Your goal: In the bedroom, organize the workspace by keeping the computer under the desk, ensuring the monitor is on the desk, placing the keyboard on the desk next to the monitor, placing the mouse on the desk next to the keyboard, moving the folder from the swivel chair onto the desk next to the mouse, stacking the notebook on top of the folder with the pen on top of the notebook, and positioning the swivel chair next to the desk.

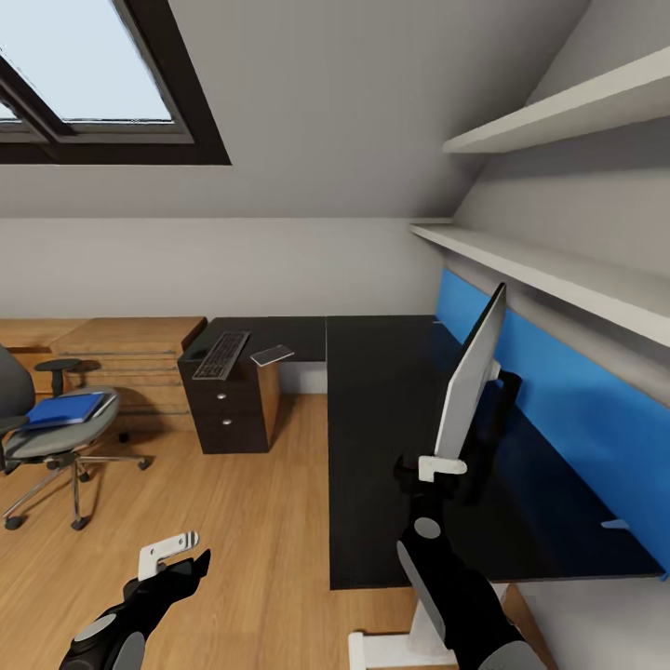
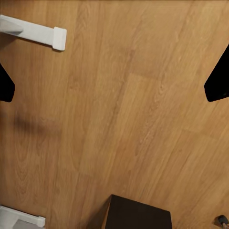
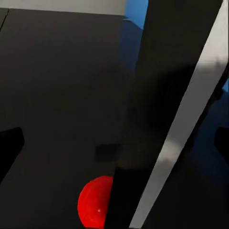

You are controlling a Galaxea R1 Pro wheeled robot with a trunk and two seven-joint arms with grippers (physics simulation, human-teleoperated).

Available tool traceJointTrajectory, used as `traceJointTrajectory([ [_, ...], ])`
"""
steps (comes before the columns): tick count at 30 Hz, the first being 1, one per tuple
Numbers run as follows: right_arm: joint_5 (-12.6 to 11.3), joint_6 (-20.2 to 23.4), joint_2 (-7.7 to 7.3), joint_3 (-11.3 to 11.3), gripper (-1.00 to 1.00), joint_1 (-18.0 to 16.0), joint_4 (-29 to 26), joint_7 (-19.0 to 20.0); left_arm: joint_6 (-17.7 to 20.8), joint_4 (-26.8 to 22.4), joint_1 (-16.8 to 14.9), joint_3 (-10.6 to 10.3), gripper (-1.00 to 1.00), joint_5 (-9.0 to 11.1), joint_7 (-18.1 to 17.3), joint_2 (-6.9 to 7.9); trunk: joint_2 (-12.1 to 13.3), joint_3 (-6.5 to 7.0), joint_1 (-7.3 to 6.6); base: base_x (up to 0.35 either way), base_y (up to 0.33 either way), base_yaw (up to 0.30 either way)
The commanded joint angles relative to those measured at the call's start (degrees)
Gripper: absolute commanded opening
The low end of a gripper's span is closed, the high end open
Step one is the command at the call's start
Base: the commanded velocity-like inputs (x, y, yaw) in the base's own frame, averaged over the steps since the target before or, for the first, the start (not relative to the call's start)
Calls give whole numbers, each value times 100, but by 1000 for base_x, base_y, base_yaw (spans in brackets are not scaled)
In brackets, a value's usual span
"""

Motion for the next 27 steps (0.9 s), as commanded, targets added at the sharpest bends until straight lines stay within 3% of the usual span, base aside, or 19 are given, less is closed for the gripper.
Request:
traceJointTrajectory([
  [1,-13,37,-8,-7,100,-5,-7,-38,21,-10,-2,-4,100,61,47,3,-7,-8,2,23,0,0],
  [14,-17,40,-70,-244,100,-5,-15,-38,22,-10,-2,-10,100,61,47,3,-7,-8,2,6,0,0],
  [20,-18,47,-106,-489,100,-5,-20,-72,21,-10,-2,-10,100,61,47,2,-7,-8,2,0,0,0],
  [27,-18,54,-107,-543,100,-5,-16,-82,30,-10,-2,-11,100,61,47,2,-7,-8,2,-80,-118,0],
])
